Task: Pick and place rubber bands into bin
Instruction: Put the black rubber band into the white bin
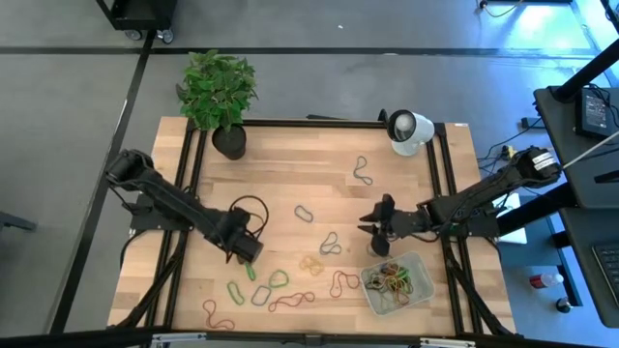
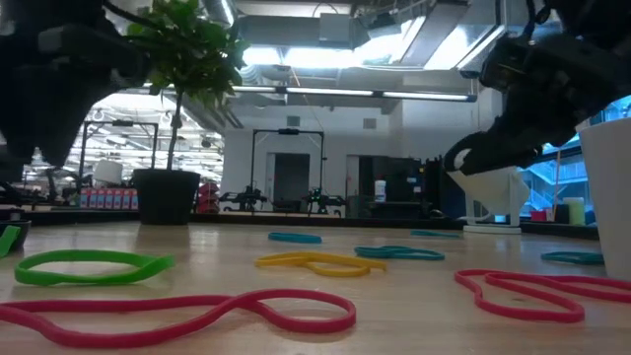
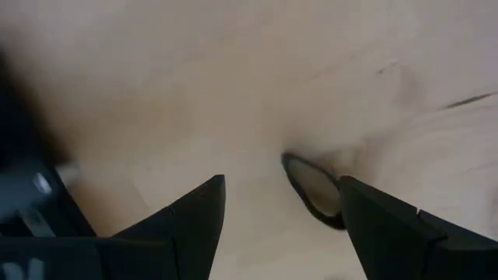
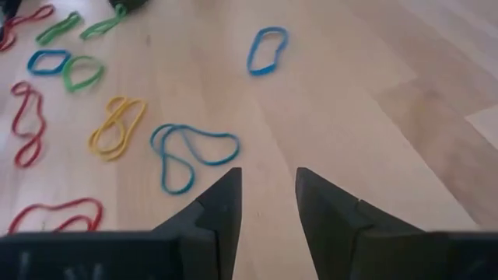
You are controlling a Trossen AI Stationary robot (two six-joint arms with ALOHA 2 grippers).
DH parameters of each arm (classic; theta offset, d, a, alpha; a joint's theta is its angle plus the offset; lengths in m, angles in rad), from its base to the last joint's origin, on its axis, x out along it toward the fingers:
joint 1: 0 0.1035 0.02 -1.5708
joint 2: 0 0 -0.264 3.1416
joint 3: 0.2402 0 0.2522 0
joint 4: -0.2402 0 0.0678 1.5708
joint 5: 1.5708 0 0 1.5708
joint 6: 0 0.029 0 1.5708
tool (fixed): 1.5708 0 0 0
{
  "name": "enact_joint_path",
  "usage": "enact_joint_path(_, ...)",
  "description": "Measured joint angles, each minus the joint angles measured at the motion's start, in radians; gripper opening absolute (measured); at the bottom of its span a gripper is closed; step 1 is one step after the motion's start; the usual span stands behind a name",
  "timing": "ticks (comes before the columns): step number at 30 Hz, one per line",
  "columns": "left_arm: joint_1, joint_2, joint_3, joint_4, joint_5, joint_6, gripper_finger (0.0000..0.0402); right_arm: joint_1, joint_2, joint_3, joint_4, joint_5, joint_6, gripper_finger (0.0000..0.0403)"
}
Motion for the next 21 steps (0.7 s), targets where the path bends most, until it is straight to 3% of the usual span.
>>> enact_joint_path(9,-0.098,0.008,0.000,0.026,0.007,-0.272,0.0244,0.034,0.000,0.000,-0.004,-0.103,-0.047,0.0126)
enact_joint_path(21,-0.171,0.045,0.000,0.038,-0.023,-0.441,0.0244,0.077,-0.002,0.000,-0.027,-0.105,-0.152,0.0126)
